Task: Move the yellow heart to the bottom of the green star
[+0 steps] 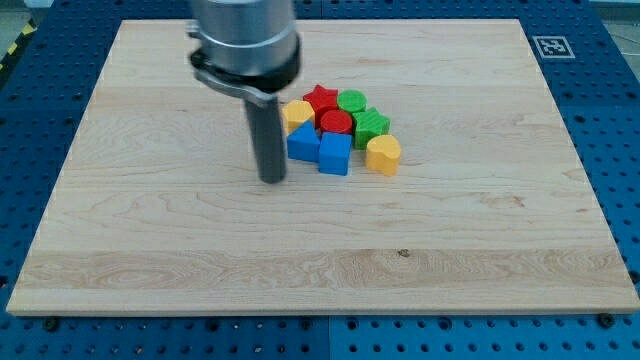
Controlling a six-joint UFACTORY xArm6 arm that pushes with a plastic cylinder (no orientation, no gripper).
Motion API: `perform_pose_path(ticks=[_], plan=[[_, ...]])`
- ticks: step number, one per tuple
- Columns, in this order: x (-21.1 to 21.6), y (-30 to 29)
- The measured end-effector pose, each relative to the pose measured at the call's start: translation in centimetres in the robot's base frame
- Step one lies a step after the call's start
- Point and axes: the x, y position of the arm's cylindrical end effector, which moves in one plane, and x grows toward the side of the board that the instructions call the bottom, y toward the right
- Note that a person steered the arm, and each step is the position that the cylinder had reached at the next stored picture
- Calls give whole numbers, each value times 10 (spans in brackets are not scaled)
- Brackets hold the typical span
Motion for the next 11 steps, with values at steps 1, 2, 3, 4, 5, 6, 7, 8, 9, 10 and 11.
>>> perform_pose_path(ticks=[1, 2, 3, 4, 5, 6, 7, 8, 9, 10, 11], plan=[[12, 57], [12, 114], [11, 132], [-5, 140], [-22, 134], [-18, 134], [-9, 133], [-8, 128], [-8, 116], [-8, 113], [-8, 111]])
